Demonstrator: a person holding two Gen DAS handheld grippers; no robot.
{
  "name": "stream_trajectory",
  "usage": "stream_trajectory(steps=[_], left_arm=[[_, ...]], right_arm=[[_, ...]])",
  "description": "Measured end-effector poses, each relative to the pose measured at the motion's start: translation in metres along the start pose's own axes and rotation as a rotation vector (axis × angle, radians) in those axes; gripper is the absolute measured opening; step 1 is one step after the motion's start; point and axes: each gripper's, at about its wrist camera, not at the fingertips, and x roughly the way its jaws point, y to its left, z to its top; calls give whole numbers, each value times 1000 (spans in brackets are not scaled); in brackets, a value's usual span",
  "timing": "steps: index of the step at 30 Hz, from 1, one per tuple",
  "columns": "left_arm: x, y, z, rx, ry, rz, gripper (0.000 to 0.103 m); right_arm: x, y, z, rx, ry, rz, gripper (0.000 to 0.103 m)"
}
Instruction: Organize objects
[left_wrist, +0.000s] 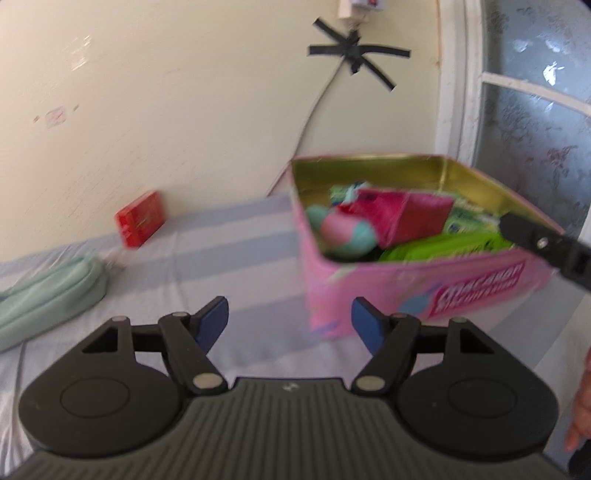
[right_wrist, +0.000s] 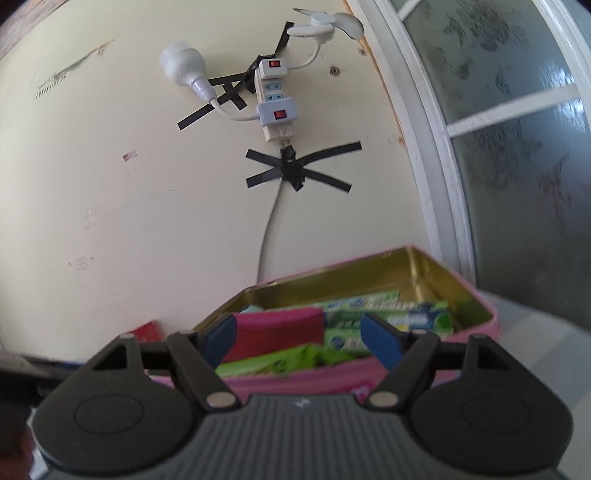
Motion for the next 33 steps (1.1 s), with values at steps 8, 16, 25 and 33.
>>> stream_trajectory(steps=[8,16,25,33], left_arm=[[-1,39,-28,-64,59,79,75],[-1,79,-43,-126,75,165,76],[6,103,-59,-143,76,253,79],[4,108,-61,-178,71,225,80]], right_arm=[[-2,32,-21,-29,69,67,77],[4,70,-41,-99,160,130,78],[15,91,-59,-132,246,143,78],[19,103,-64,-187,282,150,79]])
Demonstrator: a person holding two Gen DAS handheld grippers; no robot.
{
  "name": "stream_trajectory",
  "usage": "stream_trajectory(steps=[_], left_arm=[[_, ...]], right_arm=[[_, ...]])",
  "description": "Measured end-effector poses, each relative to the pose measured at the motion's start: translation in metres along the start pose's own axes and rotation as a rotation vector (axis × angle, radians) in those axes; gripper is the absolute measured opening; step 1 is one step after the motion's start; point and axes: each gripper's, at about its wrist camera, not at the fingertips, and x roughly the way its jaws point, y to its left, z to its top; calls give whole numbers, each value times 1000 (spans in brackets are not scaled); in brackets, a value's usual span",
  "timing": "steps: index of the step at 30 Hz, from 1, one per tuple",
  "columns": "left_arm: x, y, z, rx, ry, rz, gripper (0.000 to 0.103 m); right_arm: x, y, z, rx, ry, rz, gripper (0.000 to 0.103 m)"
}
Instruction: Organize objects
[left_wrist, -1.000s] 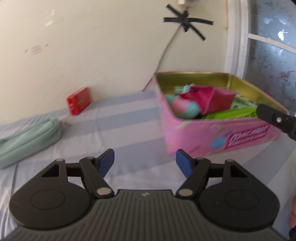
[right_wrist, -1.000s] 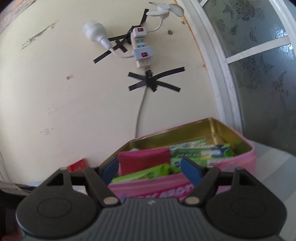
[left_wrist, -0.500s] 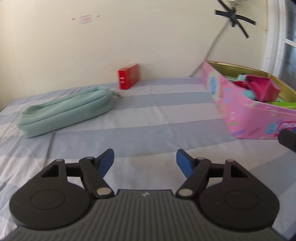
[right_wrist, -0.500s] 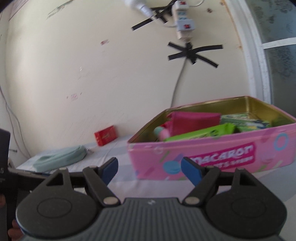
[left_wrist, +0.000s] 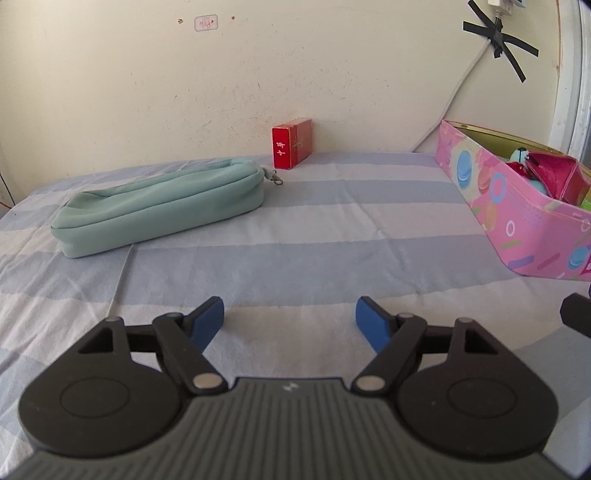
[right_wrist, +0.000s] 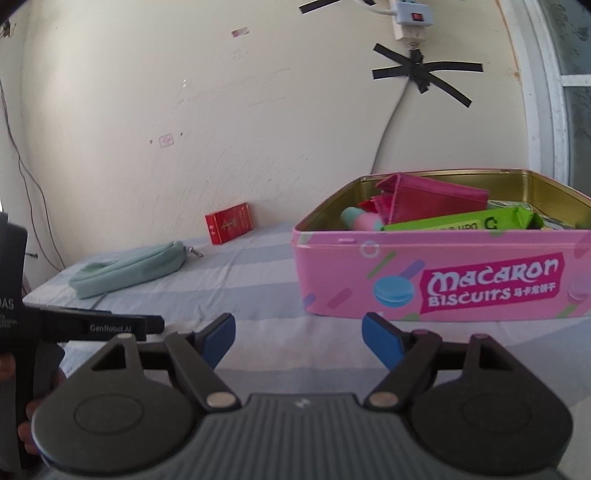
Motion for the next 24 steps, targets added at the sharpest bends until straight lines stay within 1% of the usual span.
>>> stream_trajectory(steps=[3,8,11,13,24], left_arm=[[-1,0,0,-3,1,-6,80],[0,1,-1,-3,2,-17,82],[0,2,-1,-10,4,-25,82],[1,2,-1,-14,5,-29,85],[1,1,-1,-19,6,-28,85]], right_arm=[[1,-2,0,13,1,5,81],[1,-7,0,41,1,12,82],[2,-7,1,38,7,13,82],[3,-6,1,36,12,12,82],[6,-1,0,7,32,-11,82]])
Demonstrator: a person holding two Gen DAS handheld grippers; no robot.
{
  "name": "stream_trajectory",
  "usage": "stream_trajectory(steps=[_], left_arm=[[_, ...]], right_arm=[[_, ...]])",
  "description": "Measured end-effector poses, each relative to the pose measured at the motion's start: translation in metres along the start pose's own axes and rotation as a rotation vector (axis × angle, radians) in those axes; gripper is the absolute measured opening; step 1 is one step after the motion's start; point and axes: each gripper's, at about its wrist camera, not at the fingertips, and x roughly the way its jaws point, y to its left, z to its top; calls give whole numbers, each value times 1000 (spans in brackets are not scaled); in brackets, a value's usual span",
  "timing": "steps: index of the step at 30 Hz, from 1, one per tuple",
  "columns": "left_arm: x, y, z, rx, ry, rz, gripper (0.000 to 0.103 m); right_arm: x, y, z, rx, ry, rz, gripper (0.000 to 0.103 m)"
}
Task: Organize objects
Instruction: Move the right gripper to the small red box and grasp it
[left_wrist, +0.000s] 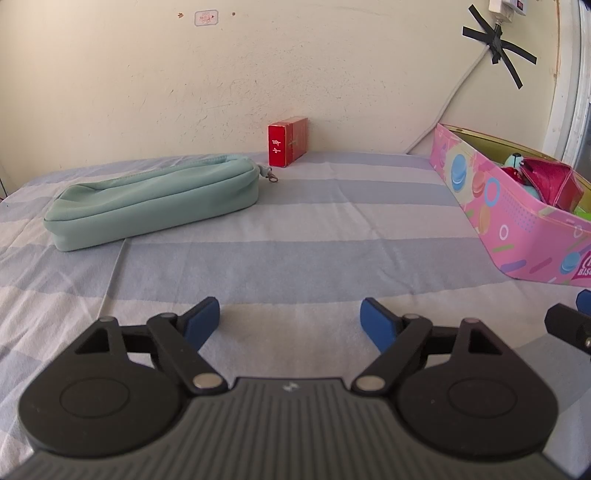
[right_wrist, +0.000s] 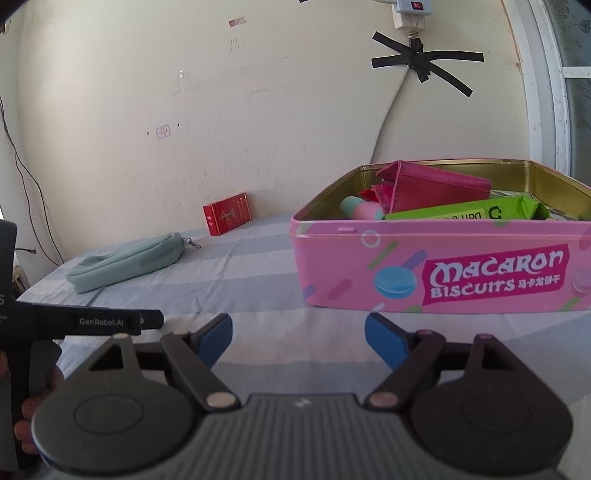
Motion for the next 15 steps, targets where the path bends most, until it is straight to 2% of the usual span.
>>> stream_trajectory(steps=[6,10,15], left_arm=[[2,0,3,16,26,-26,91],[3,10,11,46,41,-43,91],[9,41,27,42,11,42,91]], right_arm=[[3,5,0,-29,20,-18,82],[8,11,1,-65,47,-25,82],[17,30,5,-119,55,-4,82]])
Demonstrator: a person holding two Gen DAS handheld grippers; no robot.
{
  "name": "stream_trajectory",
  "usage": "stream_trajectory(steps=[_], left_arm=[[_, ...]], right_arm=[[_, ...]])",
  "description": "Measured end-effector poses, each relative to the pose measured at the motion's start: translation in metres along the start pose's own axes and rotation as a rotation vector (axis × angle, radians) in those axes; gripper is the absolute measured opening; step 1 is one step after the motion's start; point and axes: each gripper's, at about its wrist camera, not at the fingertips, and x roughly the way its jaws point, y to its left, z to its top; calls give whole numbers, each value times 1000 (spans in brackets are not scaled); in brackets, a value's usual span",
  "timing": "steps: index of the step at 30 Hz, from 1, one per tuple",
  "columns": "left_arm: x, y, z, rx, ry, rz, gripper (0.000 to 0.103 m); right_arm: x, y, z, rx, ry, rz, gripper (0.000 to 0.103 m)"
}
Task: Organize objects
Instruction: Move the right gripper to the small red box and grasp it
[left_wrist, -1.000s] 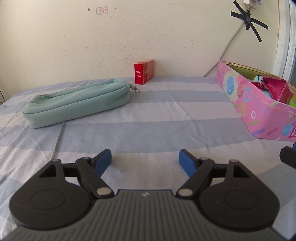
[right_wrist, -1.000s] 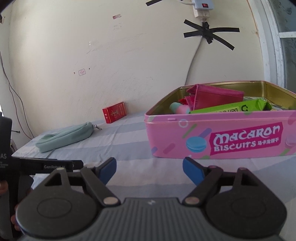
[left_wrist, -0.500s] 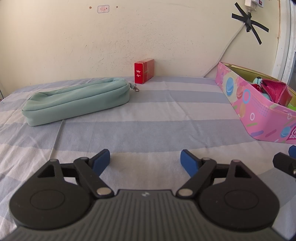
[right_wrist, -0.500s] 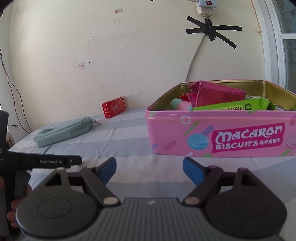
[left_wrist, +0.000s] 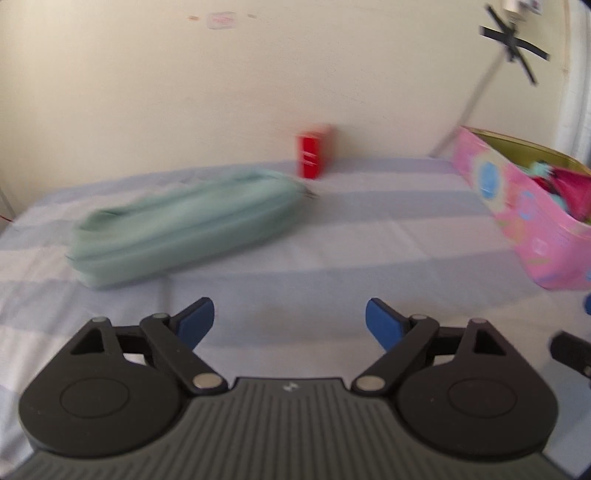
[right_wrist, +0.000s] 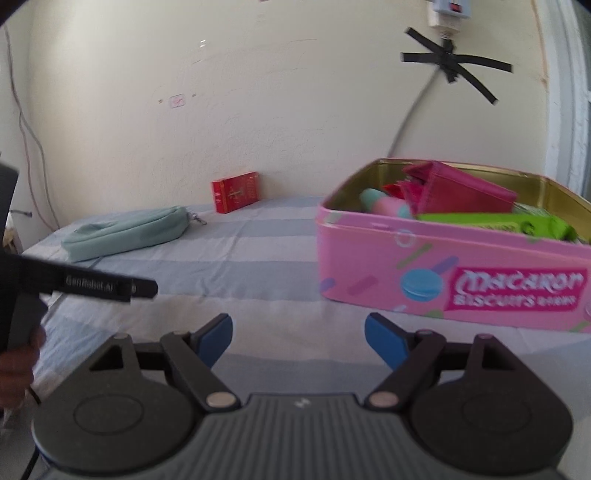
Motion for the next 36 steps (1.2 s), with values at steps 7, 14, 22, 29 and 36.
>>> stream_trajectory(steps=[7,14,22,29,36], left_arm=[[16,35,0,-114,9,27,91],[24,42,0,-151,20,13,92],[23,46,-1,-165,21,-8,98],[24,46,0,-174,26,-19,100],[26,49,2,-193,32,-45,103]], right_arm=[[28,32,27,-50,5,70,88],[76,51,70,49,27,122,88],[155,70,125,146,6,105,99],[235,98,154,93,70,54,100],[305,87,167,182,183,-37,66]])
